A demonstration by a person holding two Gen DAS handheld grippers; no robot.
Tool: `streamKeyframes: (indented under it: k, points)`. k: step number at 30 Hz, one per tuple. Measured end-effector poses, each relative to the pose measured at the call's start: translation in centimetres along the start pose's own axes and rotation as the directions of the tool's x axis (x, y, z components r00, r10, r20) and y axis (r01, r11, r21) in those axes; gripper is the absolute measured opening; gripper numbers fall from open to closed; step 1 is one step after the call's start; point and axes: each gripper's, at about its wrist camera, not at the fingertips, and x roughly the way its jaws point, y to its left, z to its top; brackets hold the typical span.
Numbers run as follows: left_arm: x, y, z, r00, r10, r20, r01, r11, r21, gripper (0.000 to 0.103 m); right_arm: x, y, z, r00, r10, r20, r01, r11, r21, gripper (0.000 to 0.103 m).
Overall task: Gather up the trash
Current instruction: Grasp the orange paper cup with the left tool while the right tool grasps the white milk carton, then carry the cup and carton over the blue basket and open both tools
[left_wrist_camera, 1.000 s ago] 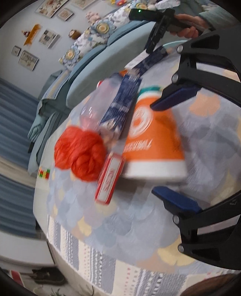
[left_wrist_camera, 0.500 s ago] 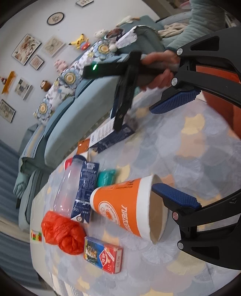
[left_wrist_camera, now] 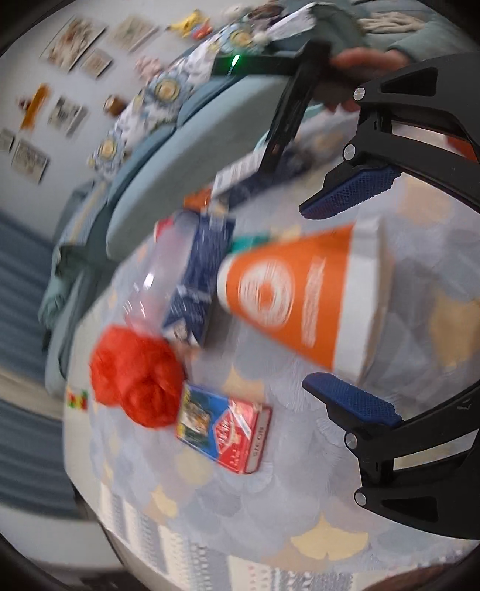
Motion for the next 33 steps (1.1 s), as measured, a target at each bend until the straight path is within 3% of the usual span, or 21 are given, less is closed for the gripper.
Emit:
streamKeyframes:
  k: [4, 8, 11, 12, 16, 18, 19, 25, 28, 33]
  points:
    - [2.0, 1.0, -0.1, 0.997, -0.053, -0.047, 0.050, 0.997, -0.064, 0.082, 0.5, 0.3, -0.2, 1.000, -0.018, -0.003, 0.018, 1.000, -0.016, 0.066]
    - [3.1, -1.0, -0.2, 0.999, -0.015, -0.052, 0.015, 1.000, -0.009, 0.076, 0.8, 0.3, -0.3, 1.000, -0.018, -0.006, 0.018, 1.000, 0.000, 0.066]
    - [3.6, -2.4, -0.2, 0.999, 0.004, -0.053, -0.004, 1.000, 0.014, 0.067, 0.9, 0.1, -0.3, 1.000, -0.014, -0.018, 0.014, 1.000, 0.019, 0.066]
    - [3.5, -2.8, -0.3, 0.999, 0.006, -0.053, -0.005, 1.000, 0.021, 0.058, 0.9, 0.1, -0.3, 1.000, -0.015, -0.018, 0.016, 1.000, 0.021, 0.066]
    - [3.1, -4.3, -0.5, 0.998, 0.057, -0.020, -0.055, 0.996, 0.070, 0.055, 0.7, -0.1, -0.2, 0.999, -0.036, -0.013, 0.036, 0.999, 0.026, 0.066]
    - [2.6, -5.0, -0.4, 0.998, 0.066, 0.001, -0.065, 0.994, 0.091, 0.055, 0.6, -0.1, -0.2, 0.999, -0.052, -0.012, 0.052, 0.998, 0.017, 0.052]
    - [2.3, -5.5, -0.3, 0.998, 0.068, 0.012, -0.069, 0.993, 0.100, 0.055, 0.4, 0.0, -0.2, 0.998, -0.065, -0.011, 0.065, 0.998, 0.009, 0.052]
    - [0.2, -10.1, 2.0, 0.997, 0.002, 0.081, -0.014, 0.989, 0.150, 0.055, -4.0, -2.5, -0.1, 0.991, -0.077, 0.107, 0.072, 0.996, 0.048, 0.050]
    - [0.3, -13.5, 3.5, 0.994, -0.057, 0.089, 0.040, 0.981, 0.188, 0.055, -7.7, -5.5, 0.2, 0.976, -0.113, 0.184, 0.095, 0.990, 0.100, 0.050]
    - [1.7, -22.0, 4.8, 0.989, -0.121, 0.081, 0.091, 0.946, 0.310, 0.055, -11.6, -11.7, -0.5, 0.951, -0.206, 0.230, 0.157, 0.964, 0.214, 0.050]
